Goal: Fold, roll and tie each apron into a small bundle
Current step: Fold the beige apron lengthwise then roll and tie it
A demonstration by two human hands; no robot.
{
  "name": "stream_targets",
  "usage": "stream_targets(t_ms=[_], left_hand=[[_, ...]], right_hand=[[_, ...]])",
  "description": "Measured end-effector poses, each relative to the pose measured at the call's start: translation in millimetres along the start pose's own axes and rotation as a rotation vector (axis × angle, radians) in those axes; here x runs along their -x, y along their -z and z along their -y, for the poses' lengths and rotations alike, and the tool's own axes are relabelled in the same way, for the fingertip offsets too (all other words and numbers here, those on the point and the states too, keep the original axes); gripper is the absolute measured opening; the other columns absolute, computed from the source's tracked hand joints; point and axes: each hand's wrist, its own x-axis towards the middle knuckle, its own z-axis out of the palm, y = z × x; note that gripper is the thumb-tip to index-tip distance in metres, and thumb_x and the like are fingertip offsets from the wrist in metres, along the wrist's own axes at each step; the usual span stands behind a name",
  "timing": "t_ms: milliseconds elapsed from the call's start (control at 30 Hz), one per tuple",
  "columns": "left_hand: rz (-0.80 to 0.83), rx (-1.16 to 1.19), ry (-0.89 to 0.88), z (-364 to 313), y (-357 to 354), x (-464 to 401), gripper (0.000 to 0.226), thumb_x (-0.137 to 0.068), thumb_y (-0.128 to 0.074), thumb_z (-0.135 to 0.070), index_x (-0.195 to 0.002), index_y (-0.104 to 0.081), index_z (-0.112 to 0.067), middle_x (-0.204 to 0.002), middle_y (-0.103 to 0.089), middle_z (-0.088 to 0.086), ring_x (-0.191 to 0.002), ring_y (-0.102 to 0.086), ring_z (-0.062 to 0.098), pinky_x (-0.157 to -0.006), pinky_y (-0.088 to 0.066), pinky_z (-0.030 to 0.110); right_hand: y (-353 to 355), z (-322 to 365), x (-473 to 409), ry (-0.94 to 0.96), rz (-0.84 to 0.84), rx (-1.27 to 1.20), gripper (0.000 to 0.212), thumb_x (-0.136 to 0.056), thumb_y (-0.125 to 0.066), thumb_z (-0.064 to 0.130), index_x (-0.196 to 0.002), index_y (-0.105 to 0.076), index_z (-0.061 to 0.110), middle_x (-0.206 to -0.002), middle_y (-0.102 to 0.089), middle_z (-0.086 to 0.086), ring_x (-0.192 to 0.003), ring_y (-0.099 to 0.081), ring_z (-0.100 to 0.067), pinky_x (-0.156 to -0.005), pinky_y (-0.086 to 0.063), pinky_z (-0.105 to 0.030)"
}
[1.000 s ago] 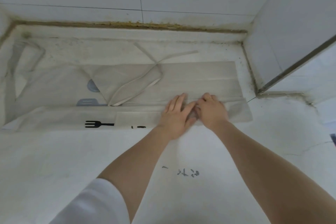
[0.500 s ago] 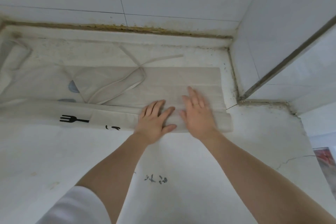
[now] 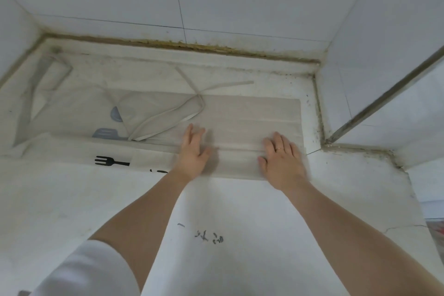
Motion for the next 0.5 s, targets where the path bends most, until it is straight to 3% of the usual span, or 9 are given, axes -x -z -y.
stream_targets(t_ms=[67,133,233,333,433,500], left_hand=[[-0.076,-0.089,-0.092,7.8,19.4,-5.1,0.037,-0.092,-0.051,-0.006,-0.129,-0.052,-0.007,-0.144,-0.035,0.013,-0.133,-0.035,0.028,-0.107,-0.023,0.021],[-0.116,-0.205,-0.142,13.9,40.2,-13.8,0.028,-0.089,-0.055,-0.010,-0.117,-0.061,-0.007,-0.136,-0.044,0.015,-0.127,-0.040,0.033,-0.104,-0.026,0.024],[0.000,-0.454,-0.100,22.2,70.8,-29.9,0.032,-0.088,-0.061,-0.023,-0.120,-0.061,-0.022,-0.154,-0.018,0.010,-0.142,-0.014,0.032,-0.112,-0.021,0.035],[0.191,-0.719,-0.040,32.8,102.7,-48.1,0.044,-0.090,-0.056,-0.039,-0.133,-0.048,-0.037,-0.158,0.011,0.007,-0.145,0.006,0.030,-0.118,-0.008,0.037],[0.301,-0.840,-0.103,41.6,117.5,-65.8,0.052,-0.093,-0.050,-0.038,-0.142,-0.034,-0.039,-0.157,0.009,0.009,-0.143,-0.005,0.034,-0.117,-0.013,0.038],[0.318,-0.846,-0.149,45.0,119.0,-73.4,0.055,-0.095,-0.045,-0.031,-0.147,-0.026,-0.027,-0.157,-0.004,0.009,-0.138,-0.017,0.033,-0.113,-0.023,0.037]], right_hand=[[14.3,23.7,-10.5,0.042,-0.012,-0.018,0.050,-0.095,-0.036,0.035,-0.140,-0.030,0.013,-0.156,-0.013,-0.010,-0.144,-0.011,-0.025,-0.117,-0.012,-0.039],[26.0,47.4,-25.9,0.150,-0.043,-0.020,0.042,-0.093,-0.042,0.024,-0.133,-0.040,0.012,-0.153,-0.020,-0.010,-0.142,-0.017,-0.024,-0.114,-0.017,-0.035],[39.0,79.1,-49.9,0.243,-0.063,-0.024,0.040,-0.094,-0.042,0.019,-0.133,-0.043,0.011,-0.153,-0.023,-0.009,-0.141,-0.020,-0.023,-0.113,-0.020,-0.033],[47.1,112.9,-75.5,0.246,-0.001,-0.044,0.043,-0.095,-0.040,0.017,-0.137,-0.040,0.009,-0.155,-0.020,-0.007,-0.143,-0.018,-0.022,-0.114,-0.017,-0.033],[53.1,134.9,-96.5,0.209,0.048,-0.070,0.047,-0.091,-0.040,0.009,-0.138,-0.038,0.009,-0.150,-0.029,-0.009,-0.137,-0.028,-0.026,-0.110,-0.025,-0.036],[57.5,145.6,-104.6,0.165,0.066,-0.098,0.050,-0.090,-0.038,0.006,-0.140,-0.035,0.013,-0.146,-0.030,-0.010,-0.132,-0.031,-0.029,-0.105,-0.034,-0.040]])
